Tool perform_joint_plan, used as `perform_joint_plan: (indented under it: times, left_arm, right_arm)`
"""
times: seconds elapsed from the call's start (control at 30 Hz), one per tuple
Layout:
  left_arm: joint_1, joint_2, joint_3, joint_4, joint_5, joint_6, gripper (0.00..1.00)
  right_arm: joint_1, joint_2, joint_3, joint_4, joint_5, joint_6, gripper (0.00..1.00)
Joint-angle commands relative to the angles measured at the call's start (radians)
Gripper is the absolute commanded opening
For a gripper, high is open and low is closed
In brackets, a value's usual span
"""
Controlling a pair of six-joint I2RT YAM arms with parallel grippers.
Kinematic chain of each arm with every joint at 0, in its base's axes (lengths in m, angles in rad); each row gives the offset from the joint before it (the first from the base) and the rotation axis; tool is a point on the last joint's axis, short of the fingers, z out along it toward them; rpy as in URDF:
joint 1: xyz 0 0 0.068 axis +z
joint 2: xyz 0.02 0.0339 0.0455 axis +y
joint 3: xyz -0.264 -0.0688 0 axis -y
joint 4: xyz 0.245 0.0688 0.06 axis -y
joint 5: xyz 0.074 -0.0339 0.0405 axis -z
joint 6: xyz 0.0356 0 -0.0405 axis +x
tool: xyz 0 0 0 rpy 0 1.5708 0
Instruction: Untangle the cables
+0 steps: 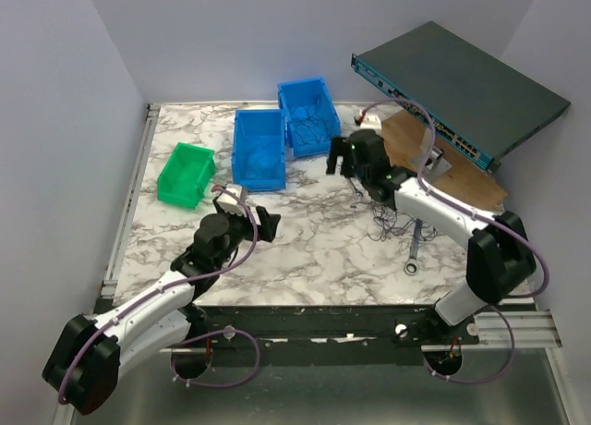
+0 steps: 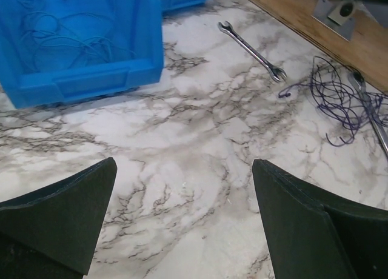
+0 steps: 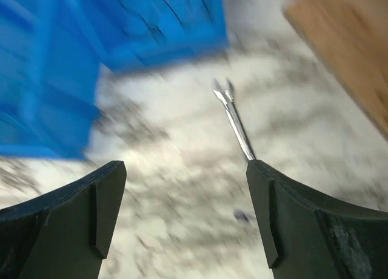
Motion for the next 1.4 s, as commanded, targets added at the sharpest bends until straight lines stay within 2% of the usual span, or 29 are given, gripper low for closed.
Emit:
perform_joint_plan:
  times: [0.0, 0.23, 0.4, 0.6, 0.73, 0.77, 0.8, 0.93, 0.97, 1.1, 1.27, 1.33, 1.37]
  left_arm:
    - [-0.024, 0.062, 0.056, 0.055, 0.176, 0.037, 0.98]
    - [-0.058, 0.184, 0.122, 0.049, 0.262, 0.074, 0.97]
    - [-0.061, 0.194, 0.123, 0.058, 0.269, 0.084, 0.95]
    - [-0.061, 0.155, 0.107, 0.046, 0.249, 0.089, 0.95]
    - [-0.062, 0.141, 0.107, 0.035, 0.236, 0.091, 0.95]
    - [-0.061, 0.139, 0.107, 0.031, 0.236, 0.092, 0.95]
    - [-0.061, 0.138, 0.11, 0.027, 0.234, 0.093, 0.95]
    - [-0.062, 0.132, 0.11, 0.022, 0.226, 0.092, 0.95]
    - [-0.061, 0.129, 0.109, 0.025, 0.226, 0.092, 0.95]
    - [-0.061, 0.117, 0.1, 0.032, 0.23, 0.095, 0.95]
    - [-0.062, 0.106, 0.092, 0.043, 0.238, 0.1, 0.95]
    - [-0.061, 0.11, 0.091, 0.046, 0.243, 0.098, 0.95]
    - [-0.062, 0.113, 0.092, 0.047, 0.243, 0.097, 0.95]
  right_arm:
    - [0.0, -0.13, -0.241, -0.133, 0.1, 0.077, 0.89]
    - [-0.055, -0.301, -0.526, -0.132, 0.15, 0.128, 0.88]
    - [-0.073, -0.307, -0.529, -0.169, 0.176, 0.18, 0.86]
    - [-0.078, -0.215, -0.49, -0.229, 0.156, 0.247, 0.68]
    - [-0.078, -0.199, -0.521, -0.236, 0.107, 0.298, 0.68]
    - [-0.078, -0.207, -0.535, -0.234, 0.104, 0.315, 0.65]
    - [-0.078, -0.217, -0.551, -0.229, 0.093, 0.321, 0.56]
    - [-0.078, -0.277, -0.583, -0.195, -0.008, 0.298, 0.1]
    - [-0.078, -0.289, -0.581, -0.192, -0.042, 0.282, 0.02]
    - [-0.05, -0.332, -0.535, -0.213, -0.172, 0.233, 0.01]
    - [0.127, -0.344, -0.47, -0.178, -0.284, 0.197, 0.01]
    - [0.198, -0.31, -0.436, -0.136, -0.35, 0.186, 0.04]
    - [0.227, -0.286, -0.418, -0.111, -0.38, 0.181, 0.13]
